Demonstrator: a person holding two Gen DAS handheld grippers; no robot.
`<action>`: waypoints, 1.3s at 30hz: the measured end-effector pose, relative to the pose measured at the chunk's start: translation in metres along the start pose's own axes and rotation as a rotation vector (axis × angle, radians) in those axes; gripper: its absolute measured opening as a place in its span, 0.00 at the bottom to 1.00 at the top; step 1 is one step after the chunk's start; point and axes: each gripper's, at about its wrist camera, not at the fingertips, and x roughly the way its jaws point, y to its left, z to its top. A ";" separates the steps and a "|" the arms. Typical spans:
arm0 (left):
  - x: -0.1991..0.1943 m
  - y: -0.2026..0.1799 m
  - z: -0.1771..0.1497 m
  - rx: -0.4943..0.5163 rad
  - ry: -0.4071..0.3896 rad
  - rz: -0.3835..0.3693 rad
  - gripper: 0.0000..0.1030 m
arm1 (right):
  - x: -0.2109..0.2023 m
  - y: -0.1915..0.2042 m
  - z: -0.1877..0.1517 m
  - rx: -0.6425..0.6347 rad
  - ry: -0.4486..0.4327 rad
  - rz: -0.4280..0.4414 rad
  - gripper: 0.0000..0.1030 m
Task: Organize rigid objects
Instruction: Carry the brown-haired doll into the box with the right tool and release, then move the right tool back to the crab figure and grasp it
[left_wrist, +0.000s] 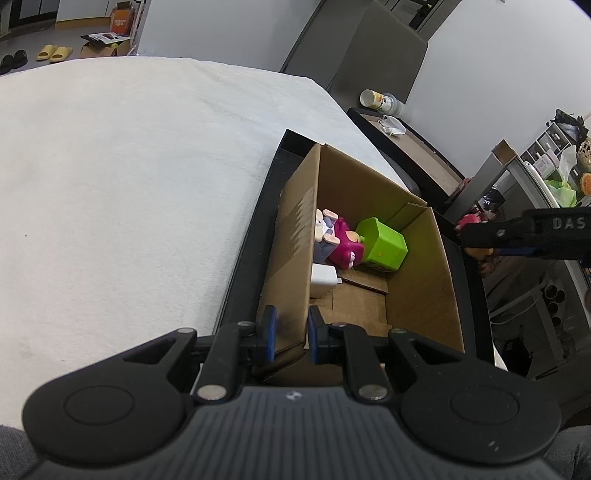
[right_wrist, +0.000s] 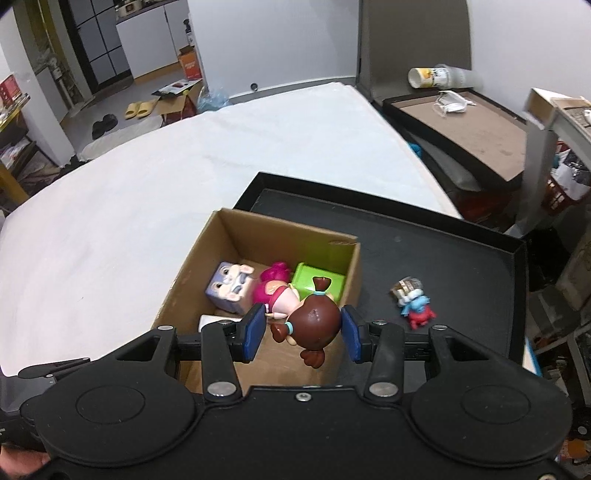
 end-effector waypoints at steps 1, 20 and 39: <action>0.000 0.000 0.000 0.000 0.000 -0.001 0.16 | 0.003 0.002 -0.001 -0.002 0.006 0.001 0.42; 0.000 0.002 0.000 0.000 0.000 -0.011 0.16 | 0.051 0.026 -0.005 -0.042 0.072 -0.028 0.43; 0.002 -0.006 0.000 0.024 0.000 0.025 0.16 | -0.003 -0.031 -0.010 0.001 -0.030 0.005 0.62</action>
